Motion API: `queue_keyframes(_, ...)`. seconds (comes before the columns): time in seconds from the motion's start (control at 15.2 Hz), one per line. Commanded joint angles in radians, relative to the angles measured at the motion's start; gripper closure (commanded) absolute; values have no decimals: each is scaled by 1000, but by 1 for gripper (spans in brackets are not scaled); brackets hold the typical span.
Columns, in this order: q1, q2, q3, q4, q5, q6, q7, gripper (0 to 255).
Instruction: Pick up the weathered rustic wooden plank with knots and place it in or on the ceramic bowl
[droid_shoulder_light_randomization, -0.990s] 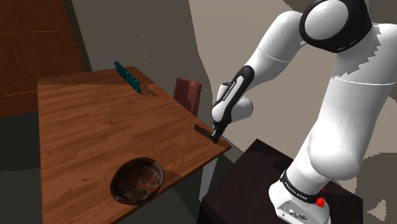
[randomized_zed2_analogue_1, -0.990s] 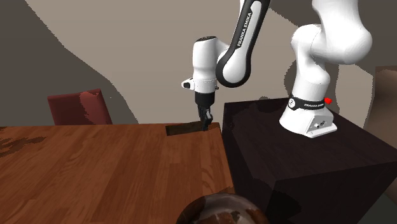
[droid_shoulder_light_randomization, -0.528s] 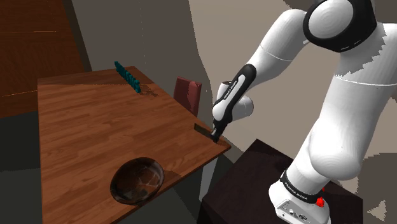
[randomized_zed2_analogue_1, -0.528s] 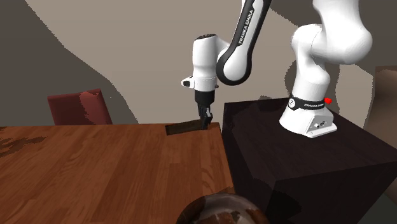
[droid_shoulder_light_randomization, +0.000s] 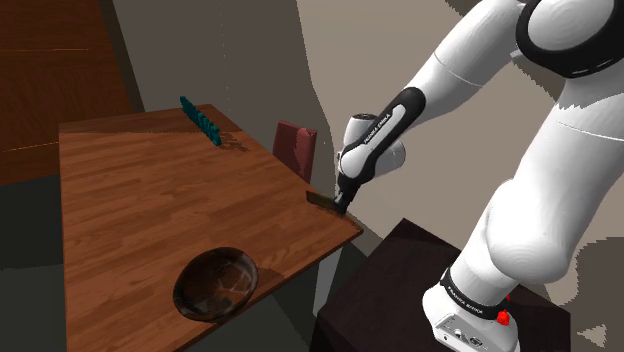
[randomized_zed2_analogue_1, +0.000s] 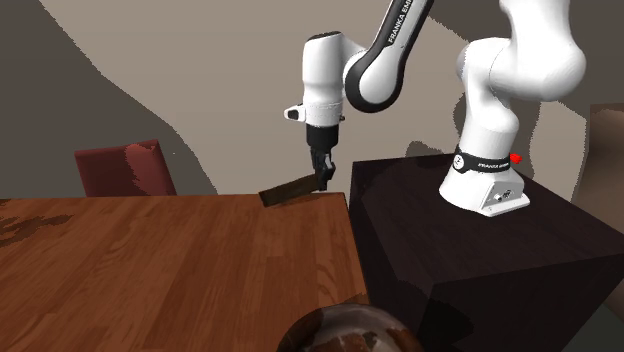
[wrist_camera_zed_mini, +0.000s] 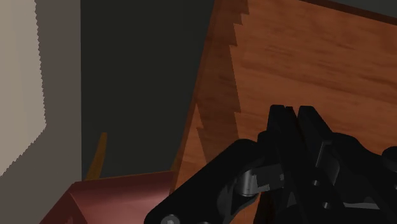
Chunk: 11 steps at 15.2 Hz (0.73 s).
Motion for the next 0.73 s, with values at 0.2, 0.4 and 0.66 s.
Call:
queue_keyframes(0.2,-3,-87,-6,0,-60,-84,47,255)
queue_keyframes(0.4,-8,-135,-6,3,-85,-134,66,255)
queue_keyframes(0.66,-15,-195,-2,12,-109,-202,85,255)
